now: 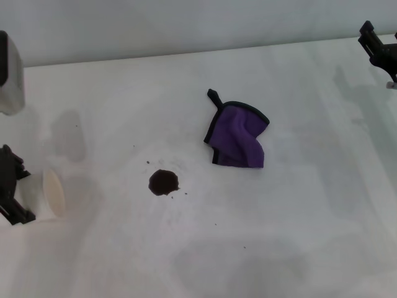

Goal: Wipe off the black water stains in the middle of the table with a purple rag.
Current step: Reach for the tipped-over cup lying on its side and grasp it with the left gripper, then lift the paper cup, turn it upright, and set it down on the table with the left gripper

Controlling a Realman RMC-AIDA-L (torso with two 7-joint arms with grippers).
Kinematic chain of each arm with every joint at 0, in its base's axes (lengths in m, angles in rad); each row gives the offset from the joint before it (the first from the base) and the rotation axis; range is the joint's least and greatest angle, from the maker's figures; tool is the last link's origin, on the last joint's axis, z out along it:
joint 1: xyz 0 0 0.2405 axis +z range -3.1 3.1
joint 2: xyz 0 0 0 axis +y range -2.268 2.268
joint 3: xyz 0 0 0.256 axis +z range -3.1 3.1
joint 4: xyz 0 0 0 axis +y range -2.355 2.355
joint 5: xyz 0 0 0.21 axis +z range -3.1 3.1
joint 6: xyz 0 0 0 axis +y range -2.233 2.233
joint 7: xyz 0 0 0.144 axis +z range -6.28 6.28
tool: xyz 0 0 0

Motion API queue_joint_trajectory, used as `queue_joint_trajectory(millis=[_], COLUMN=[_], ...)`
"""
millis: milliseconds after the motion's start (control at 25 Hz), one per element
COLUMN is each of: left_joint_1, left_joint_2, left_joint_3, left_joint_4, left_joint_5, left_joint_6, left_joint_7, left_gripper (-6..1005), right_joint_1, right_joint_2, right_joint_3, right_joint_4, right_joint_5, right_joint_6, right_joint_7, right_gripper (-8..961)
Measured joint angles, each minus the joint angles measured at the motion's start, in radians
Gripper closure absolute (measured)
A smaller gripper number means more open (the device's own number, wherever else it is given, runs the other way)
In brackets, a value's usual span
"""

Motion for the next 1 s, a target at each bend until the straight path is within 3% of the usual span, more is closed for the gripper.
queue_joint_trajectory(millis=[680,1000], left_joint_1=[0.018,0.027], left_joint_2=[0.0,0.002], left_joint_3=[-0.001,-0.002], left_joint_4=[0.05,0.024], left_joint_5=[-0.028,-0.144], left_joint_6=[-0.027,-0.031], left_joint_7=[-0.015,-0.036], left_gripper=[122,225], right_joint_1=[-0.007,-0.013], right_joint_2=[-0.003,-0.003], right_joint_3=[-0.001,0.0], right_joint_4=[-0.027,-0.027], right_joint_5=[-0.001,-0.005], right_joint_6=[0.0,0.0], right_joint_7=[-0.002,0.0], right_gripper=[100,100])
